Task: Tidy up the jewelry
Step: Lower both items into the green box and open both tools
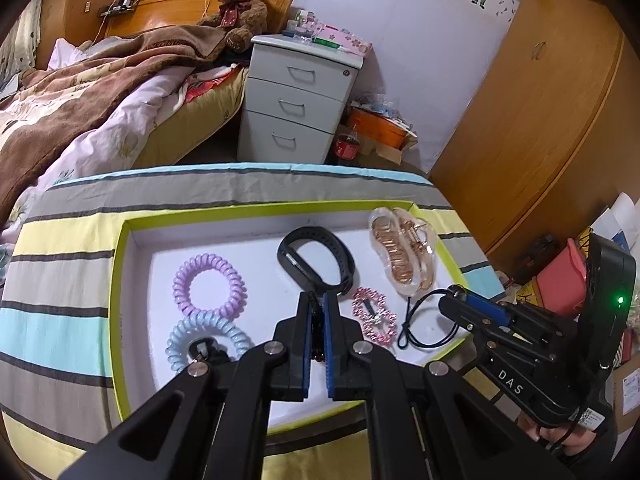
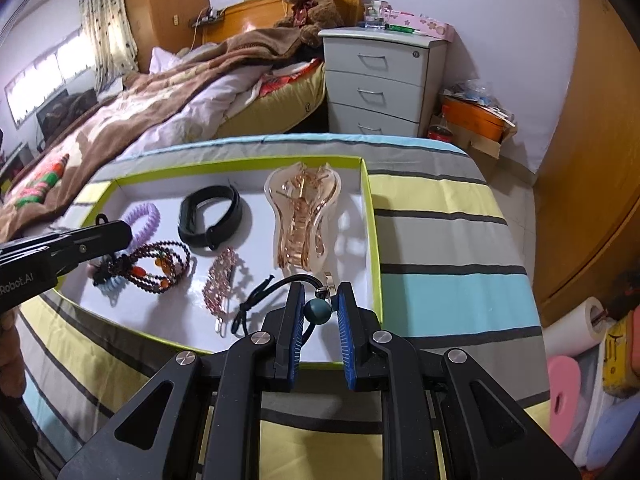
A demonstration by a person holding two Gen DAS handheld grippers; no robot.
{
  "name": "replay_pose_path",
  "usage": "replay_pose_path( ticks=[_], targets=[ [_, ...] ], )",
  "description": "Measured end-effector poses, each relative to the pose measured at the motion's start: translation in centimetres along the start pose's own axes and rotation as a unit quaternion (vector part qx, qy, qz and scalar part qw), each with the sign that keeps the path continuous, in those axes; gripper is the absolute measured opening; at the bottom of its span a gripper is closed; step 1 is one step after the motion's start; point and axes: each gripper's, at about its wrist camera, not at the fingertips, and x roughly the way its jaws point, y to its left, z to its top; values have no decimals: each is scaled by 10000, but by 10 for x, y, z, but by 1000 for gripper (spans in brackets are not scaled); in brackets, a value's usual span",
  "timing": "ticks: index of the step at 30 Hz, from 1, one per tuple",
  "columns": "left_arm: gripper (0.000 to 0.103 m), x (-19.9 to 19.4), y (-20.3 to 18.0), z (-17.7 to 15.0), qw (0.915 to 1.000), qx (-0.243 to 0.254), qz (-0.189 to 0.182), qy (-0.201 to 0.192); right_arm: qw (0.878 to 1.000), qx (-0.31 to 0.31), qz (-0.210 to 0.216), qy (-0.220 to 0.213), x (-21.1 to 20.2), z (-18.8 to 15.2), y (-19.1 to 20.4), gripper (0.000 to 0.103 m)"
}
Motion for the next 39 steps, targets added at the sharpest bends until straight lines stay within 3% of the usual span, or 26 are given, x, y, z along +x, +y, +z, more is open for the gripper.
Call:
replay_pose_path(
  ticks=[5,27,32,36,39],
  targets=[
    [5,6,4,-6,9997,32,217,80,9998,-92,-104,141,4,0,1,17],
    [6,14,16,-17,9987,-113,391,301,9983,-345,-362,307,7,3,11,18],
    [14,16,16,-18,9983,-110,457,352,9981,-355,-378,325,7,5,12,21],
    [23,15,15,-19,9982,-90,482,340,9986,-339,-275,313,6,4,12,32],
    [31,14,15,-19,9981,-89,509,328,9984,-362,-305,299,6,4,14,33]
  ],
)
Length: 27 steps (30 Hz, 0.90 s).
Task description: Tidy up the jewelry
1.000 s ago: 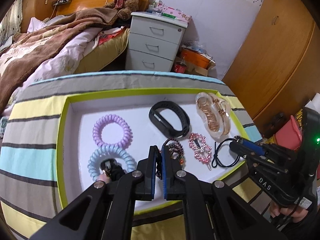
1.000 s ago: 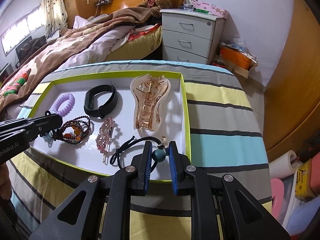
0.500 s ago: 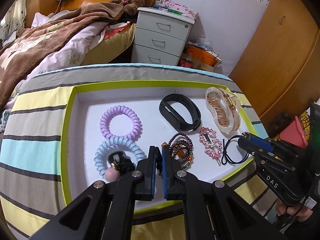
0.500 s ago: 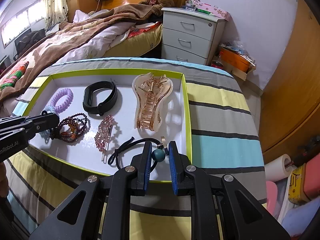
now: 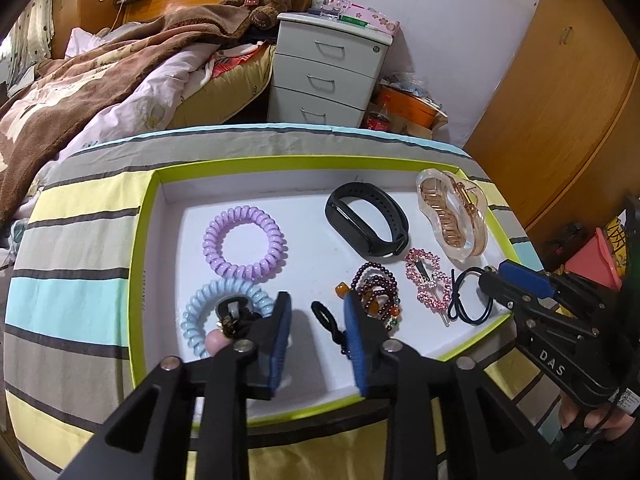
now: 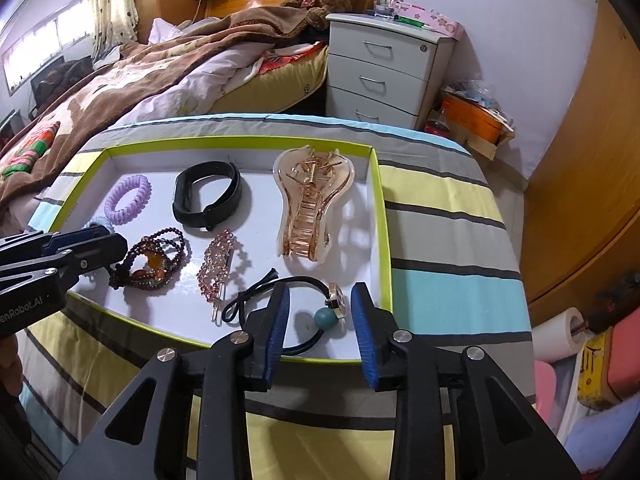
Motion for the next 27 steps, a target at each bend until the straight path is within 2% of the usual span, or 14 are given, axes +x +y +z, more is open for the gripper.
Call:
replay_pose_path(
  ticks=[6,10,17,20,27],
  targets=[
    [33,-2,1,0,10000,-3,27,-6,10000,41,-6,-14,-2,0,0,34],
    [40,-4,1,0,10000,-3,38,-32,9999,95,-5,-38,-5,0,-1,34],
    [45,-11,0,-1,9999,-5,104,-98,9997,205,72,-140,-14,-3,-3,34],
    [49,-16,-2,-3,9997,-3,175,-159,9993,270,135,-236,-21,-7,-3,34],
    [50,-34,-4,-15,9974,-107,564,-443,9972,370,342,-557,-41,-18,2,34]
  ],
)
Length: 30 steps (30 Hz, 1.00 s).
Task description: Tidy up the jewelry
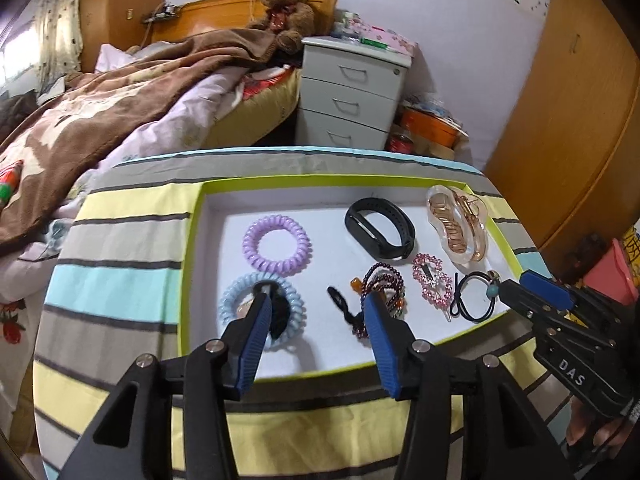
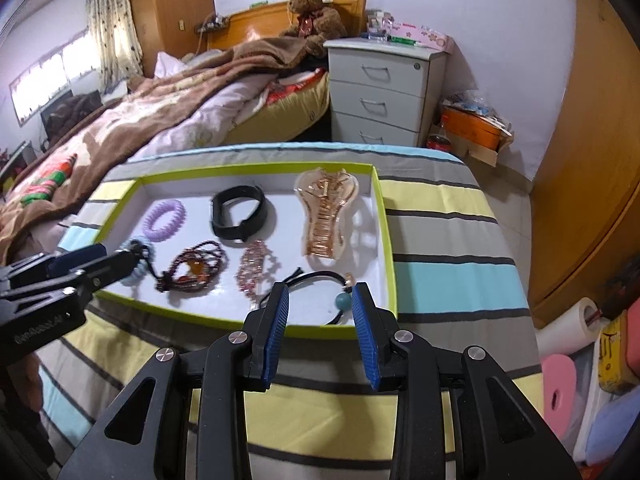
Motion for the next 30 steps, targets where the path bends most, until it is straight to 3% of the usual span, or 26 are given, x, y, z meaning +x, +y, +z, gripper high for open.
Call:
replay_pose_path(
  ticks=[14,30],
  targets=[
    [53,-49,-3,-35,9966,54,619,-535,9983,145,287,-477,-38,-27,17,36],
    [53,-64,-14,-63,9940,148,855,-671,9964,88,272,-804,-63,-41,30,37]
  ],
)
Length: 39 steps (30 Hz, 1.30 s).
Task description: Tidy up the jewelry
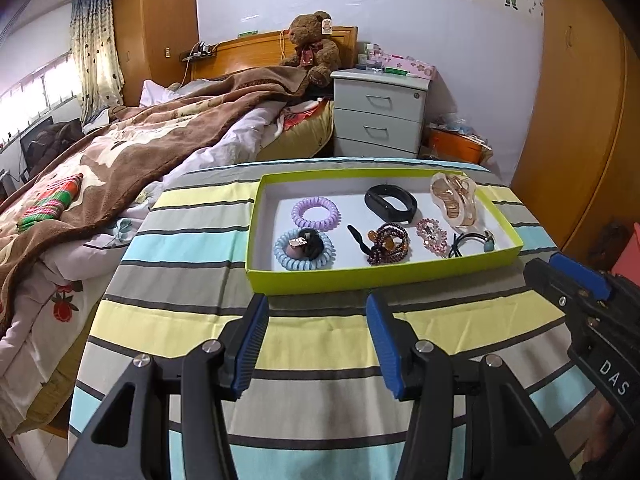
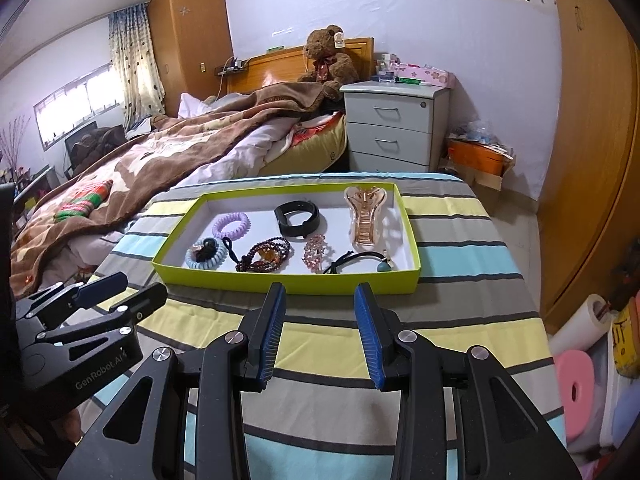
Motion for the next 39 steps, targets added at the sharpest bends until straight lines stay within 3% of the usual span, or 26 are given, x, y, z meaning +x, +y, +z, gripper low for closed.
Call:
replay_pose_path(
  ticks=[39],
  targets=[
    [53,-6,-1,-5,9999,33,113,2,10000,-54,41,-17,-3,-3,4,37]
  ],
)
